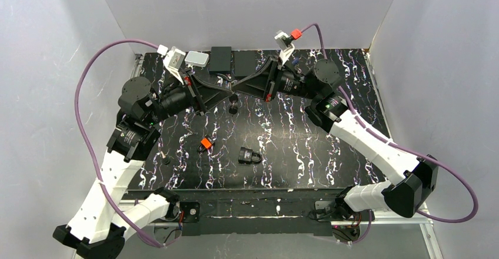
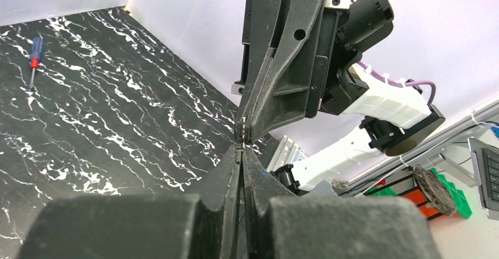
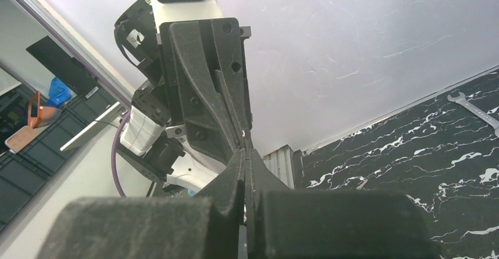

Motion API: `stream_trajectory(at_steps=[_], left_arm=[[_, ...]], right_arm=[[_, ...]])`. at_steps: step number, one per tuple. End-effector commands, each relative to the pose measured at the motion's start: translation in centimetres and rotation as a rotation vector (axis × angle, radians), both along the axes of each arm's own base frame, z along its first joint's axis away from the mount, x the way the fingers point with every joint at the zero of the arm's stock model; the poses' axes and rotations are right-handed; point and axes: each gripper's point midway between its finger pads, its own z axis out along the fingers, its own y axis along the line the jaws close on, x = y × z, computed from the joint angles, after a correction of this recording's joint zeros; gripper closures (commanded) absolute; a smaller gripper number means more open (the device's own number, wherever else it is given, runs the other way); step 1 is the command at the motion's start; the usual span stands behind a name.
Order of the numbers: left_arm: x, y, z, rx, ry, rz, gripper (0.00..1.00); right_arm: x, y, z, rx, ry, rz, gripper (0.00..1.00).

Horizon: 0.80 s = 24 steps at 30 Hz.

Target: Unlock with the key

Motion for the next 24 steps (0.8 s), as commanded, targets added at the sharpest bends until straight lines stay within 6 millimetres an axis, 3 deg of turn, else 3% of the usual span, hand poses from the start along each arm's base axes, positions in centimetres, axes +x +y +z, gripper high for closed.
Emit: stream_trajectory(at_steps=[1,6,17,18,20,21,23,24], left_arm=[[-0.6,-0.5,1.6,-0.067,-0.019,-0.044,1.00],[-0.2,-0.1,2.5,-0.149,-0.005,0.002,1.00],[0.4,-0.2,2.2,-0.162,0.038,0.018,0.99],[0.7,-0.2,2.1,-0.162,0.042,0.030,0.89],[1.1,0.0,1.9,-0.153,0.044,0.054,0.60],[1.3,0.0,1.8,-0.144,0.039,0.063,0.52],[1.5,0.1,1.4,-0.117,0.035,0.077,0.49],[1.6,0.1,1.0,-0.102,0.040,0.078,0.57]], right_arm=[[-1.8,-1.5,3.8,0.077,-0.092,0.006,0.99],[-1.6,-1.6,3.9,0.080,-0.077,-0.008,0.98],[-0.2,-2.8,4.4,0.101,-0.061,-0.155,0.99],[0.1,-3.0,4.3,0.098,-0.057,-0.173,0.99],[0.8,-3.2,4.0,0.081,-0.031,-0.222,0.99],[1.4,-3.4,3.8,0.073,-0.010,-0.259,0.99],[2.0,-3.6,3.3,0.054,0.019,-0.296,0.99],[2.0,-3.7,3.1,0.051,0.025,-0.302,0.99]])
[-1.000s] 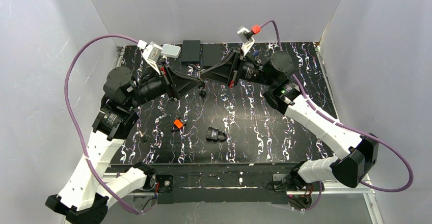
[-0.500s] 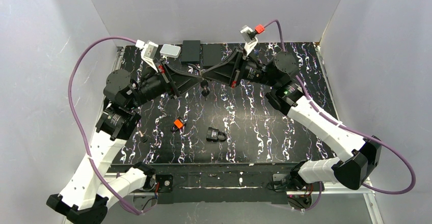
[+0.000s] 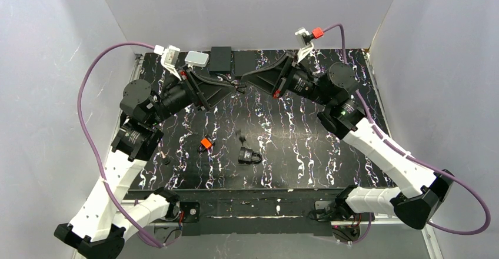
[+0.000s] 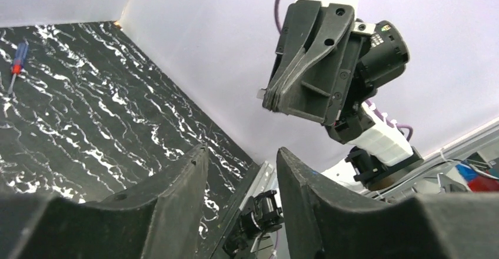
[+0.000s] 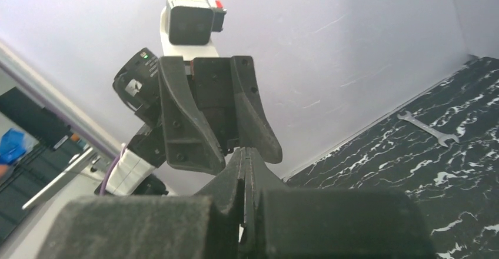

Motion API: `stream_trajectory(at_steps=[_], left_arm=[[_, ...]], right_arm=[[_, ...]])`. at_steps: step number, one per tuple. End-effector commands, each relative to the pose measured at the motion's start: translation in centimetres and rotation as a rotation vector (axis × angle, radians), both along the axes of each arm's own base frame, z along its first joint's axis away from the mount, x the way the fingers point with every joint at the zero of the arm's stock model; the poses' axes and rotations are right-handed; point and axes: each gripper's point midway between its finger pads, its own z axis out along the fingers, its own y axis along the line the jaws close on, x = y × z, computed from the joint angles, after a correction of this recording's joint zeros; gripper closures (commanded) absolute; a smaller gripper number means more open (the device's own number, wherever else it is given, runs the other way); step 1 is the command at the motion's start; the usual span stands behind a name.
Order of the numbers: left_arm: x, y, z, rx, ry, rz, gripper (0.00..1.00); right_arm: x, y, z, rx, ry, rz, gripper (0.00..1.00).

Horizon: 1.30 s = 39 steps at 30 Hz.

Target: Unlock with the key

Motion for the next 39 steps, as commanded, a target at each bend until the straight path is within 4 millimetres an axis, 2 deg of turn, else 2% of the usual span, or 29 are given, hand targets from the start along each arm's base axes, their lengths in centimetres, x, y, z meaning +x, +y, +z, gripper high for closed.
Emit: stream_trajectory(at_steps=[1,2,4,7,9,10,11,15,16,19,21,23,26,30,33,36,39], left_arm=[[0.7,0.2,-0.4,0.044,-0.025,0.034,0.64],[0.9,0.1,-0.7,0.051,-0.022,0.034,0.70],[1.3,0.1,-1.4,0.078,-0.006,0.041,0.71],[2.3,1.0,-3.8,0.170,0.052,0.114,0.58],[3.4,2.7,-7.0,0.276,0.147,0.225,0.51],[3.6,3.4,-9.0,0.341,0.202,0.261,0.49],[3.5,4.1,-10.9,0.405,0.256,0.278,0.46],[1.7,5.1,-17.8,0.564,0.428,0.239,0.42],[1.0,5.0,-19.2,0.580,0.457,0.212,0.40],[-0.7,4.9,-23.4,0.626,0.537,0.156,0.37],[-1.9,4.8,-26.2,0.684,0.570,0.118,0.34],[-2.8,4.7,-28.0,0.737,0.587,0.091,0.33],[-3.7,5.0,-29.7,0.782,0.596,0.073,0.32],[-3.5,8.0,-31.3,0.852,0.580,0.215,0.32],[-3.8,9.7,-31.8,0.863,0.545,0.293,0.32],[-3.8,11.9,-32.4,0.891,0.523,0.393,0.30],[-3.6,12.4,-31.4,0.883,0.469,0.417,0.29]], right_arm=[[1.2,-1.2,0.2,-0.003,0.026,-0.120,0.99],[1.6,-1.3,-0.3,-0.020,0.039,-0.145,0.99],[3.0,-1.8,-2.3,-0.094,0.076,-0.229,0.99],[5.8,-4.0,-8.3,-0.321,0.186,-0.432,0.95],[6.8,-5.5,-11.5,-0.447,0.238,-0.525,0.82],[6.7,-5.8,-12.8,-0.508,0.234,-0.523,0.74],[6.6,-6.0,-14.2,-0.560,0.246,-0.520,0.60],[6.3,-8.6,-21.0,-0.837,0.338,-0.572,0.35],[6.4,-9.5,-23.0,-0.927,0.364,-0.598,0.33],[4.8,-11.4,-27.8,-1.133,0.437,-0.563,0.29],[3.2,-11.7,-30.6,-1.219,0.474,-0.500,0.26],[1.0,-10.7,-32.8,-1.292,0.436,-0.405,0.22],[-2.7,-8.2,-35.4,-1.374,0.277,-0.253,0.19],[-6.0,-6.2,-38.9,-1.385,0.188,-0.111,0.19],[-6.5,-5.9,-40.9,-1.366,0.140,-0.049,0.19],[-6.0,-6.0,-42.1,-1.382,0.084,-0.048,0.19],[-6.3,-5.6,-43.0,-1.381,0.060,-0.001,0.20]])
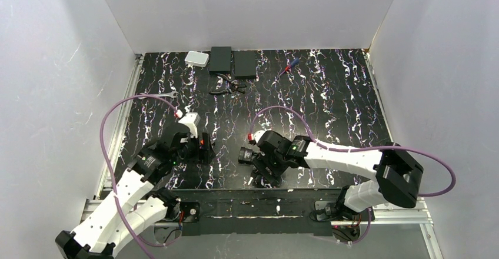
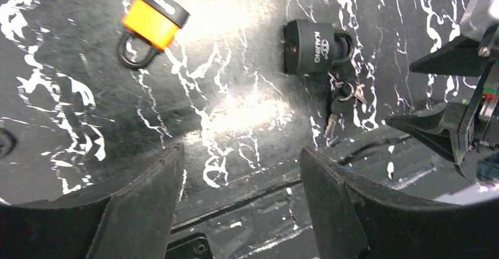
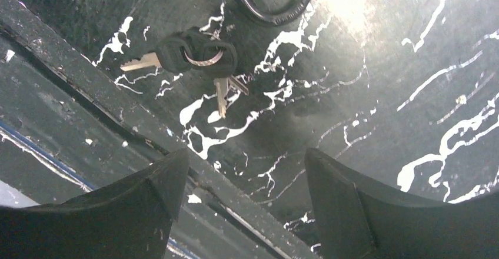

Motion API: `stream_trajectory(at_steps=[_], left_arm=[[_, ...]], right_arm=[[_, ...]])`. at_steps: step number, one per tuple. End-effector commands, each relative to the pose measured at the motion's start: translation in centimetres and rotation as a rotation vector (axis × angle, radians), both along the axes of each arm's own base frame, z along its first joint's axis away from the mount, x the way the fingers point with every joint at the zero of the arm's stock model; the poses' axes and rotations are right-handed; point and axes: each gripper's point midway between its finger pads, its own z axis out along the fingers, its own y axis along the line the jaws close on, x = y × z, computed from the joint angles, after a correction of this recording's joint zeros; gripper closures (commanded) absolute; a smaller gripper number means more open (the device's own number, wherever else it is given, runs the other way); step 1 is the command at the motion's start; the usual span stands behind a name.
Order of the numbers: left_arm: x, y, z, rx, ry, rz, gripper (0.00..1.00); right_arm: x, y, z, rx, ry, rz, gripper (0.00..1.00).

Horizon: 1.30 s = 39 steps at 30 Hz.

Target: Unlock with the key

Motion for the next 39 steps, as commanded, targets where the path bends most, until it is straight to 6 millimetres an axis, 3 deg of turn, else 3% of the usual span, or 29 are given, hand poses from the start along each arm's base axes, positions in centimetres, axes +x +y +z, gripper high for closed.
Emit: stream_trajectory(at_steps=[1,6,15,16,20,24,27,30,39], left_arm=[[0.8,2.3,0.6,0.090,-0.088,0.049,0.29],[0.9,3.7,0.6,0.147,-0.103,0.092,0.29],[1.2,3.7,0.4,0.166,-0.092,0.089,0.29],[1.3,3.7,0.5,0.164,-0.099,0.094,0.29],[1.3,3.9,0.7,0.153,-0.122,0.100,0.29],[1.3,3.8,0.8,0.150,-0.129,0.098,0.29],[1.3,3.7,0.9,0.145,-0.128,0.088,0.30],[1.1,3.2,0.8,0.132,-0.121,0.063,0.30],[-0.1,0.1,3.4,-0.007,-0.100,-0.071,0.35]], right_arm=[[0.8,3.0,0.1,0.103,-0.044,0.100,0.21],[0.8,4.1,-0.9,0.117,-0.036,0.141,0.26],[1.3,4.9,-4.0,0.079,-0.034,0.190,0.37],[1.4,5.0,-4.3,0.072,-0.032,0.192,0.40],[1.5,4.8,-5.4,0.040,-0.025,0.197,0.70],[1.6,4.3,-5.7,0.016,-0.033,0.210,0.88],[1.8,4.1,-5.0,0.009,-0.053,0.220,0.98],[2.2,4.2,-3.6,0.018,-0.076,0.227,0.99],[3.4,5.9,3.4,0.142,-0.181,0.223,0.99]])
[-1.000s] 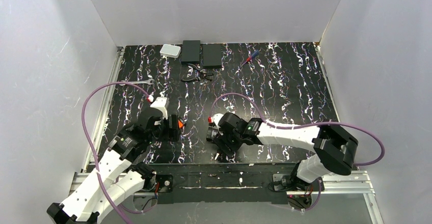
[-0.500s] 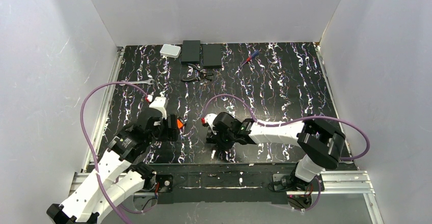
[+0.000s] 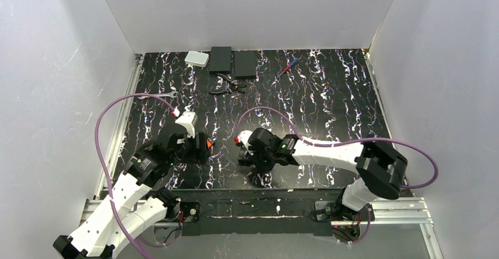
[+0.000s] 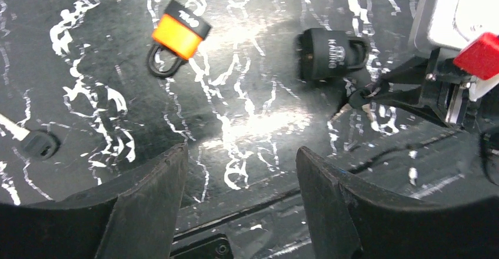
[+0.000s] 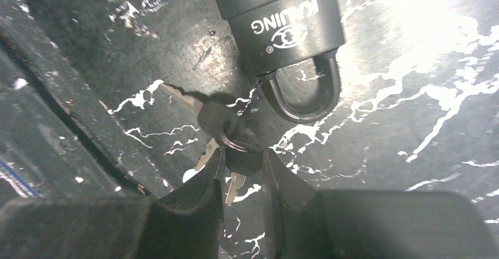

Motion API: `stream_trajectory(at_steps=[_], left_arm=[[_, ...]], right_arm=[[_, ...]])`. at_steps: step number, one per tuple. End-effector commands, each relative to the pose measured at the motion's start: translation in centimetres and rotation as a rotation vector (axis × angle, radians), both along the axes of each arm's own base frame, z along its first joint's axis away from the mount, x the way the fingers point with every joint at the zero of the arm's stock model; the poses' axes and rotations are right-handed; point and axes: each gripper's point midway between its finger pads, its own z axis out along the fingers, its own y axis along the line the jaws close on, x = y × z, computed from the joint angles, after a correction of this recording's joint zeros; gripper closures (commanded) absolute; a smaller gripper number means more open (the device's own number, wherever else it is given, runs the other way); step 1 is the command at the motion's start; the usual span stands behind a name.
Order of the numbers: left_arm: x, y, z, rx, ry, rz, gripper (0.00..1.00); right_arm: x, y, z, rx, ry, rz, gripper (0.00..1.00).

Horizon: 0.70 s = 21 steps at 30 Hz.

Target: Unlock with the key

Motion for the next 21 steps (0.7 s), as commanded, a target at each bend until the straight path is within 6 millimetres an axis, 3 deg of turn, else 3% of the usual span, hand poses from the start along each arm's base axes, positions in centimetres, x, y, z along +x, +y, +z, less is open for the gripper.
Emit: stream_trajectory(at_steps=[1,9,14,21], left_arm=[[-0.6,-2.4,2.9,-0.105,-0.007,-0.104,0.36],[-1.7,-7.6,6.5,-0.282,0.021,-0.369,0.40],[-2.7,-10.1,9.0,-0.365,0.070,-0.523,0.44],[-1.8,-12.1,11.9,-0.465,0.127,-0.501,0.45]], right_arm=[[1.3,1.5,5.7,0.112,-0.092,0.004,0.99],[1.8,2.2,9.5,0.186,-0.146,0.020,0.99],[2.4,3.2,14.6,0.308,-0.261,0.081,0.99],[2.3,3.5,21.2,0.501,-0.418,0.146,0.99]])
